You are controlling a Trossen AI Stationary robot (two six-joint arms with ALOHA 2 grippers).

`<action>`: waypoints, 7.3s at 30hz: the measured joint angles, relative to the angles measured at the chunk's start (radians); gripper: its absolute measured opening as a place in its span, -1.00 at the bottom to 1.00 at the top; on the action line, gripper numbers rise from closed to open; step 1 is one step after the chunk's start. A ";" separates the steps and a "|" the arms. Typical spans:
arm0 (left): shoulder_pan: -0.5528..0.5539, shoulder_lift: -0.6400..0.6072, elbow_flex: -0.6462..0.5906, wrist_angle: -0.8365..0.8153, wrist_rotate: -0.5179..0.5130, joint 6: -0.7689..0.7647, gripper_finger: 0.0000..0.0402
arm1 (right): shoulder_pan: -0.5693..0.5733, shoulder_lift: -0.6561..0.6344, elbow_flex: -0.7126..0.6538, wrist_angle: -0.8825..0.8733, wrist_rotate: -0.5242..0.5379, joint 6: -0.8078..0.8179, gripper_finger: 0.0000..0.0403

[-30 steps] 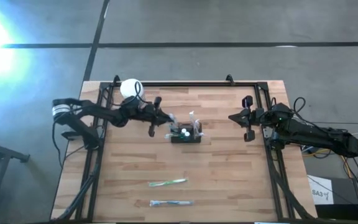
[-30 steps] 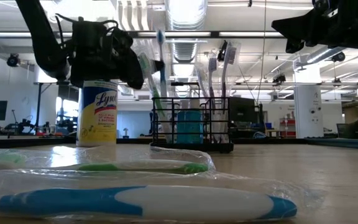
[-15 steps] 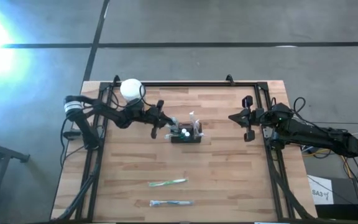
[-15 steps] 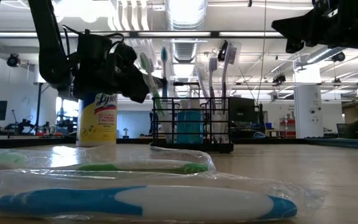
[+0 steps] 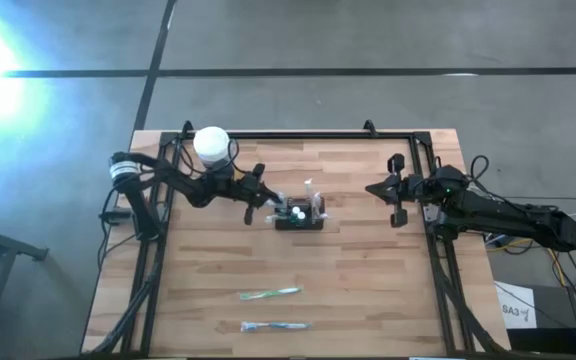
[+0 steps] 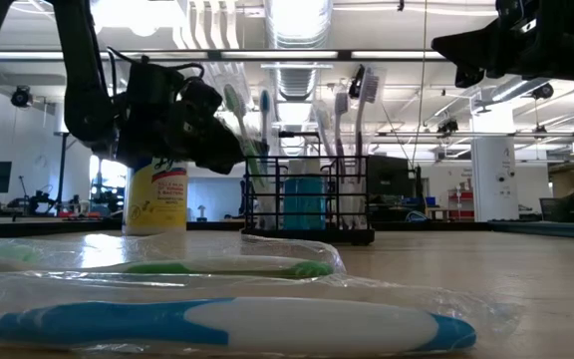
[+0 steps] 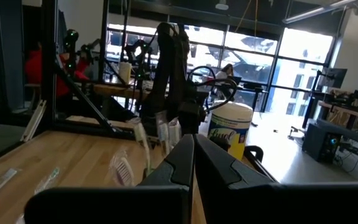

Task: Pick & Place toothbrushing station
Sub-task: Put the bottom blue toothbrush into the black wire organizer, then put the green toothbrush into the black wire organizer

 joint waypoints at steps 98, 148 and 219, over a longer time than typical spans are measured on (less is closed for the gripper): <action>-0.082 -1.364 -0.445 -0.878 -0.320 -0.012 -0.98 | 0.001 0.018 -0.003 0.005 -0.001 0.027 -0.96; -0.081 -1.365 -0.444 -0.866 -0.389 -0.211 -0.93 | 0.620 1.073 0.961 -0.650 0.297 0.001 -0.65; -0.081 -1.365 -0.444 -0.895 -0.402 -0.274 -0.95 | 0.556 1.208 1.224 -0.860 0.110 -0.146 -0.96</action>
